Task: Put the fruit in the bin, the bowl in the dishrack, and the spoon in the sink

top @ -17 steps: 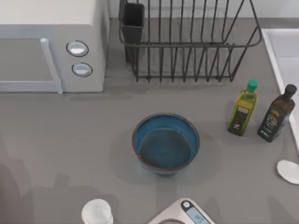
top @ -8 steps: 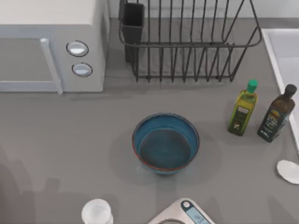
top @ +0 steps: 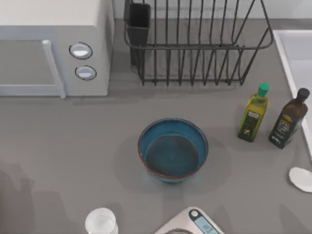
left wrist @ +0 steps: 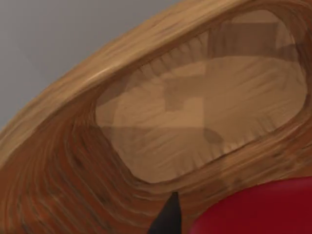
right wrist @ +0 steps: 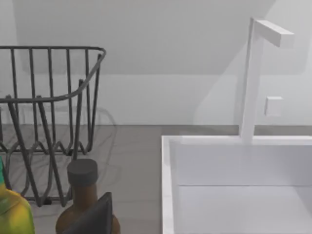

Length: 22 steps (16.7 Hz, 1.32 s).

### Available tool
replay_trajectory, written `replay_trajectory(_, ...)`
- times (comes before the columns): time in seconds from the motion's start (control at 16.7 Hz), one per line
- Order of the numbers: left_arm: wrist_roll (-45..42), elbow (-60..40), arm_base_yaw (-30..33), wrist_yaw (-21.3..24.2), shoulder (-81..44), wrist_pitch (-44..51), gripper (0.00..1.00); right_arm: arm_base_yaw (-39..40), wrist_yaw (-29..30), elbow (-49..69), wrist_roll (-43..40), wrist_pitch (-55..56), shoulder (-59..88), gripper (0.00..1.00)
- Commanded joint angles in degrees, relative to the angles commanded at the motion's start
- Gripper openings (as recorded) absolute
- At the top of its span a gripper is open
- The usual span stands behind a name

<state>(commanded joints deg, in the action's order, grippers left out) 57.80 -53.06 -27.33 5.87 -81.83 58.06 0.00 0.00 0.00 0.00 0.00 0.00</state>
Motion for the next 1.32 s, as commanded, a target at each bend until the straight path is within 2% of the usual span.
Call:
replay_trajectory(0.24,0.0,0.1,0.0,0.0,0.0,-0.2,0.0,0.0,0.0,0.0,0.0,0.0,0.0,1.0)
replay_trajectory(1.02,0.0,0.1,0.0,0.0,0.0,-0.2,0.98,0.0,0.0,0.0,0.0,0.0,0.0,1.0)
replay_trajectory(1.32,0.0,0.1,0.0,0.0,0.0,-0.2,1.0,0.0,0.0,0.0,0.0,0.0,0.0,1.0)
